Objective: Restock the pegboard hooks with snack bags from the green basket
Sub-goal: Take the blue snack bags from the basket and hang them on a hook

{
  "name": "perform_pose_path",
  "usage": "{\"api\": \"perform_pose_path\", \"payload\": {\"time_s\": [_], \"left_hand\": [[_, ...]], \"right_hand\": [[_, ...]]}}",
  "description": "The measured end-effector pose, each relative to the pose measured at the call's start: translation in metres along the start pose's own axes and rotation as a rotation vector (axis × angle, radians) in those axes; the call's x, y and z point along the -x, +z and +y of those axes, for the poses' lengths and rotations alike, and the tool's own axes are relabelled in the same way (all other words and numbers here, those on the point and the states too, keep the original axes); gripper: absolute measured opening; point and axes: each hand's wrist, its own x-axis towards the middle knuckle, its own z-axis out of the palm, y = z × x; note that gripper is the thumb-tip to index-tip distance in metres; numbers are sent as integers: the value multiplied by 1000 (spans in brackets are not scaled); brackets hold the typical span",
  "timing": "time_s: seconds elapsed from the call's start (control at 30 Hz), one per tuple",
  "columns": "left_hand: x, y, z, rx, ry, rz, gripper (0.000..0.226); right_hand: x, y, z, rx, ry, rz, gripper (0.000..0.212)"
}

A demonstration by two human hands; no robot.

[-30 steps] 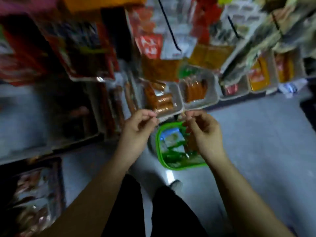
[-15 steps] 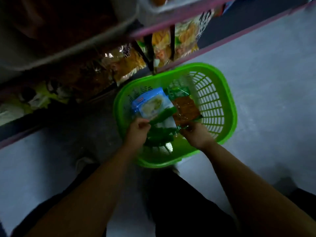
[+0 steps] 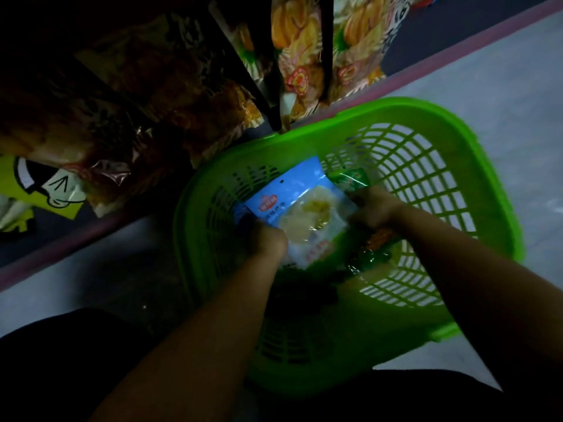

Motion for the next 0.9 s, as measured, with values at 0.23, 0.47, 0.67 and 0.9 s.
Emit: {"api": "perform_pose_path", "payload": {"time_s": [0.23, 0.47, 0.67, 0.9], "left_hand": [[24, 24, -31, -758, 217, 28, 59], [29, 22, -24, -214, 301, 199, 25], [22, 25, -23, -91, 56, 211, 119], [22, 14, -15, 499, 94, 128, 34]], "right_hand": [[33, -4, 58, -82, 223, -118, 22], [20, 8, 52, -325, 242, 74, 46], [16, 18, 61, -359, 259, 120, 42], [16, 11, 75, -485, 302, 103, 55]]}}
